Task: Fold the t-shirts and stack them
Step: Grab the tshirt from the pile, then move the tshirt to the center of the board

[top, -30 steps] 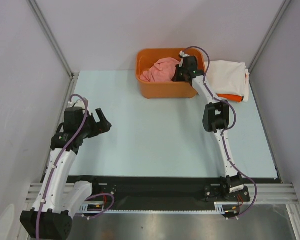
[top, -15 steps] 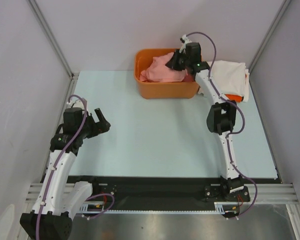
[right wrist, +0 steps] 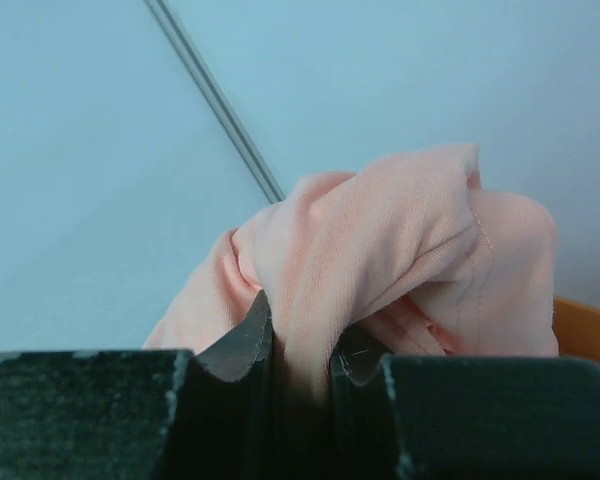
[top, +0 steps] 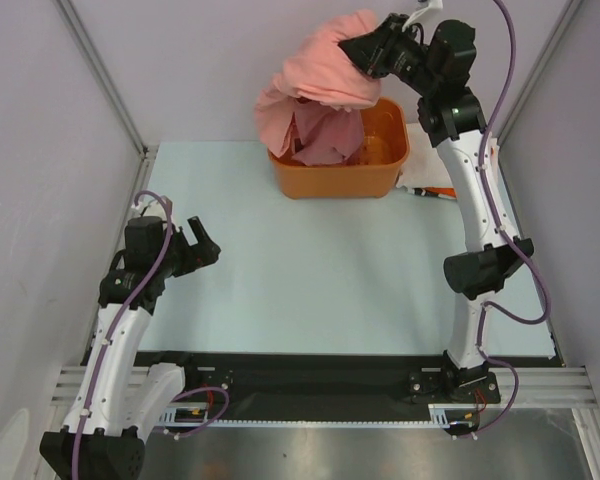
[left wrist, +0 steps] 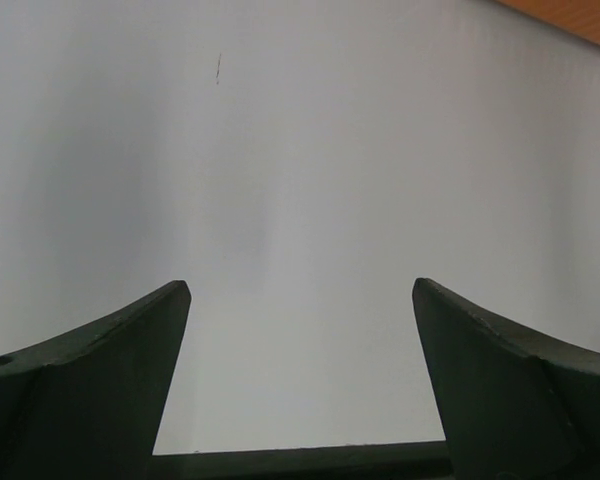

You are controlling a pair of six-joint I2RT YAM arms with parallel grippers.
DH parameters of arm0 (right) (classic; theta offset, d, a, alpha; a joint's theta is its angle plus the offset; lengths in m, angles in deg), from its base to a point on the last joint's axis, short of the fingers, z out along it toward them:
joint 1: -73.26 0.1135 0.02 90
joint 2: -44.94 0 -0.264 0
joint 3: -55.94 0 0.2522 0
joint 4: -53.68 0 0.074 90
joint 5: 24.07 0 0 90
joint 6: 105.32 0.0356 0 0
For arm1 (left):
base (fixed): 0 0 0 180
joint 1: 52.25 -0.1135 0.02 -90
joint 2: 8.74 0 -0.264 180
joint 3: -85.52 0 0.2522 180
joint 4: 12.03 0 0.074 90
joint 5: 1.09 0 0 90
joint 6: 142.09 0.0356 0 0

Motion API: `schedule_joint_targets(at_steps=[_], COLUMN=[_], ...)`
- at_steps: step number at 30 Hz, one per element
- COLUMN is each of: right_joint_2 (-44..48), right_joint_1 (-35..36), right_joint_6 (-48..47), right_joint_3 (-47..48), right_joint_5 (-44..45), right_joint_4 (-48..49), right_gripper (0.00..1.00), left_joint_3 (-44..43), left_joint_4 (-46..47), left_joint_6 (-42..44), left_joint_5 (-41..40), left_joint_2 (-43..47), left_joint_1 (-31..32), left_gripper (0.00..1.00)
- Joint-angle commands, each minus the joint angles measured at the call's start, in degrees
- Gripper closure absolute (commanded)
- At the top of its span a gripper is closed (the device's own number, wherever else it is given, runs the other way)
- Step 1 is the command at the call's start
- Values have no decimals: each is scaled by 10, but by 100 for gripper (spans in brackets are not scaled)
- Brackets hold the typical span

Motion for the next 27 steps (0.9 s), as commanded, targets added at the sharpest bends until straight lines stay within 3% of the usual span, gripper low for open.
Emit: schedule_joint_targets(at_steps=[1,13,20,24,27], right_joint_2=[25,22,-88,-136,-111], right_joint_1=[-5,0,-19,-15,-9], right_joint_6=[15,26,23,-10,-45], right_joint_3=[2,-21,67,93,33], right_joint_5=[-11,11,65,77,56], right_joint_4=[40,48,32,13,14], right_gripper=[100,100,100,91,82], left_joint_3=[1,2,3,2,2], left_joint_4=[8,9,8,8,8], left_joint_6=[-8,-9,-11,-10,-10], left_joint_5=[-3,-6,-9,-8,-9], left_joint_2=[12,15,14,11,11], left_joint_1=[1,5,8,8,9], left_gripper=[0,0,0,0,0])
